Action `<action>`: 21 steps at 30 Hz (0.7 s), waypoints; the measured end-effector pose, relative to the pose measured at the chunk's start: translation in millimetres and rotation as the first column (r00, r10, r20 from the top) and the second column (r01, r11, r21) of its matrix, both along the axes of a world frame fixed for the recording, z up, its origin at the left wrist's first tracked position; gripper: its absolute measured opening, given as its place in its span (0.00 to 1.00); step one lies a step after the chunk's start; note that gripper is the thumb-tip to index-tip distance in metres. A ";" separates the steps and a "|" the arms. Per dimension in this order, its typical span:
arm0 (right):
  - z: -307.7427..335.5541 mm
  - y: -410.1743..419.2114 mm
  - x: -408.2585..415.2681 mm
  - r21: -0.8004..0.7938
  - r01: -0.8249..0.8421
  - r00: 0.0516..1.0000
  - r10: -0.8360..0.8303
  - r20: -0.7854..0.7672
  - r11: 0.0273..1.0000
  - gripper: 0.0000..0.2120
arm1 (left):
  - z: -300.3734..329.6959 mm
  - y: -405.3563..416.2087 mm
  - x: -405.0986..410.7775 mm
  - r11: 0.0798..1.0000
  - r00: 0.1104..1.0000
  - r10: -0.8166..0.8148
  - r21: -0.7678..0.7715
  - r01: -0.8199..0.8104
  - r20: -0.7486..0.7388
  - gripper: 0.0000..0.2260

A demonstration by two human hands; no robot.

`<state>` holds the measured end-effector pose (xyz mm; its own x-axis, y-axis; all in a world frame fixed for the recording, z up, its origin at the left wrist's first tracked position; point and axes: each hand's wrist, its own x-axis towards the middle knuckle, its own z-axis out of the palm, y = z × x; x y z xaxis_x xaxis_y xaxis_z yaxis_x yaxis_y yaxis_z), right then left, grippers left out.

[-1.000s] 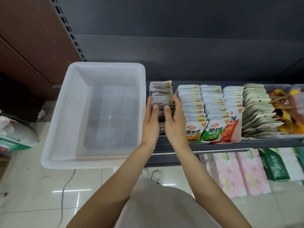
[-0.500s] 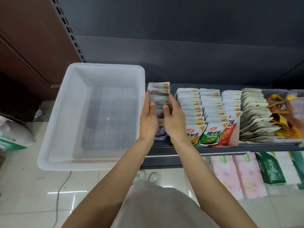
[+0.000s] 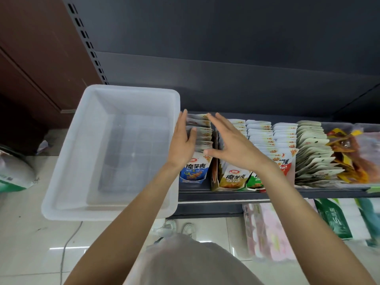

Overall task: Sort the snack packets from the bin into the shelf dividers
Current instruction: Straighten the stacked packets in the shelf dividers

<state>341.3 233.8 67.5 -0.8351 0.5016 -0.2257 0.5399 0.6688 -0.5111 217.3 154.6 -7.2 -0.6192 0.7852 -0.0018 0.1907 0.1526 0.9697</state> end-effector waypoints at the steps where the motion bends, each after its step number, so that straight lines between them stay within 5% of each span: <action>1: -1.1 6.0 -4.1 0.025 -0.018 1.000 0.018 0.002 1.000 0.41 | -1.2 4.0 -5.8 1.000 0.999 -0.021 -0.015 0.020 -0.040 0.24; 7: -6.2 40.2 -37.4 0.094 -0.112 0.990 0.103 0.099 0.989 0.40 | 6.0 24.9 -34.6 0.986 0.973 -0.043 -0.167 0.005 -0.227 0.21; 10: -4.7 48.3 -44.5 0.139 -0.202 0.968 0.176 0.180 0.969 0.35 | 7.5 19.0 -43.1 0.991 0.982 0.030 -0.122 -0.053 -0.188 0.17; 15: 1.4 56.2 -49.1 0.117 -0.263 0.962 0.252 0.102 0.958 0.23 | 26.3 -19.6 -37.0 0.991 0.989 0.109 -0.064 -0.115 -0.096 0.11; 21: 0.6 60.0 -73.2 0.299 -0.390 0.918 0.343 0.198 0.871 0.13 | 41.7 -59.8 8.6 0.974 0.987 -0.150 -0.161 0.158 0.061 0.35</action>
<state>268.2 293.8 68.1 -0.9465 0.2302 -0.2261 0.2710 0.9475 -0.1698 226.0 94.8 34.6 -0.4871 0.8573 -0.1663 0.1778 0.2838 0.9422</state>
